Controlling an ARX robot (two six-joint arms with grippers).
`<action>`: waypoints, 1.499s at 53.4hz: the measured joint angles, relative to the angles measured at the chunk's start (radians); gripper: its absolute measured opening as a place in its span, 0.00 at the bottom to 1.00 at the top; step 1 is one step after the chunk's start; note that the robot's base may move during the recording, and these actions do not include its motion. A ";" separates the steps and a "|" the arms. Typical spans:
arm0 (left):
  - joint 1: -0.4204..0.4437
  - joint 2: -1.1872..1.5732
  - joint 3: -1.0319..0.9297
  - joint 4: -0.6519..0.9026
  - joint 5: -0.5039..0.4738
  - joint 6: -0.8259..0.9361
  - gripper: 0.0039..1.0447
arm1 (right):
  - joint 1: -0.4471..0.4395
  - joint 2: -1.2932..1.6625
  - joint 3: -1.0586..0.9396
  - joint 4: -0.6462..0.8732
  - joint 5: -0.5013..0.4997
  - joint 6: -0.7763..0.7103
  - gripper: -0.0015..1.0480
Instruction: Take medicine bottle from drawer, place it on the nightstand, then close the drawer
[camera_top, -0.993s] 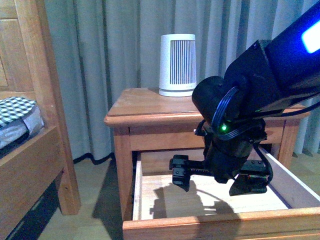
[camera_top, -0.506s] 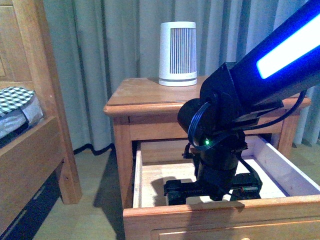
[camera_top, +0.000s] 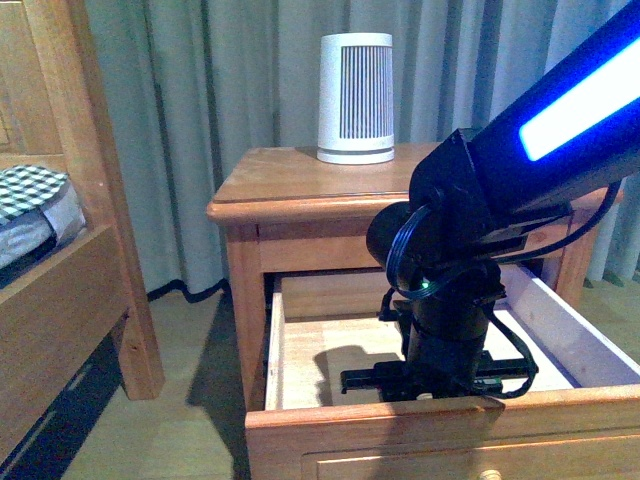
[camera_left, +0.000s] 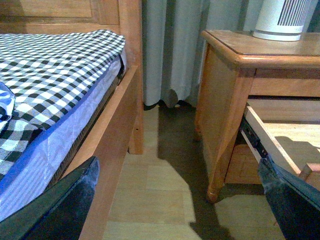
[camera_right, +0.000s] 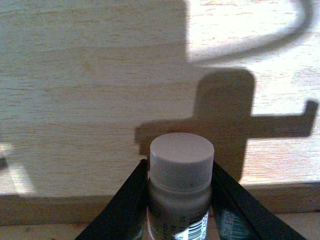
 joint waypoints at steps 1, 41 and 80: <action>0.000 0.000 0.000 0.000 0.000 0.000 0.94 | -0.001 0.000 -0.003 0.010 -0.006 0.002 0.30; 0.000 0.000 0.000 0.000 0.000 0.000 0.94 | -0.075 -0.549 -0.196 0.579 -0.018 -0.251 0.29; 0.000 0.000 0.000 0.000 0.000 0.000 0.94 | -0.103 -0.077 0.413 0.523 0.142 -0.314 0.95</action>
